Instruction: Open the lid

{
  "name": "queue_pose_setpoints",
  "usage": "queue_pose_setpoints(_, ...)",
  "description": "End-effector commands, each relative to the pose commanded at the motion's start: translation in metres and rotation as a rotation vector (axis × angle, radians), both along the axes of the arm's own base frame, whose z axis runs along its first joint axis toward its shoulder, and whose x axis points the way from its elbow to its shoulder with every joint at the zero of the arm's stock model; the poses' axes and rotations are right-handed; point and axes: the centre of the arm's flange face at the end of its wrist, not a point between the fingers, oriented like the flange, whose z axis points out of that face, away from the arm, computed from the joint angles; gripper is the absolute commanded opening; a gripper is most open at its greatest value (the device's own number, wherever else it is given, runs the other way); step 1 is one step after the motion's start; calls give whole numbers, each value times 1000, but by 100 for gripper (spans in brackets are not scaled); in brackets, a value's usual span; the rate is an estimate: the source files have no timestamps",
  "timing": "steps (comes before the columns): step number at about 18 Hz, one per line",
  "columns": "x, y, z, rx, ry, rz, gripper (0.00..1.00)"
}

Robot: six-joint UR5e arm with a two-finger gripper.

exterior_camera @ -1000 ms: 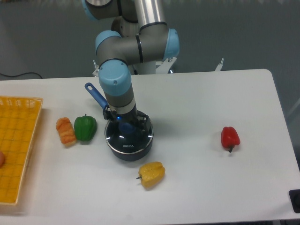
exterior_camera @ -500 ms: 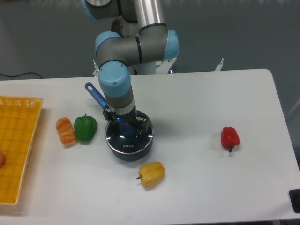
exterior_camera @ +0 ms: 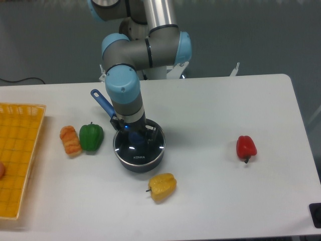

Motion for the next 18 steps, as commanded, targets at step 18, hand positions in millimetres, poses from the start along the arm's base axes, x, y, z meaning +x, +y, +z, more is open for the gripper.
queue_pose_setpoints(18, -65, -25, 60, 17, -1, -136, 67)
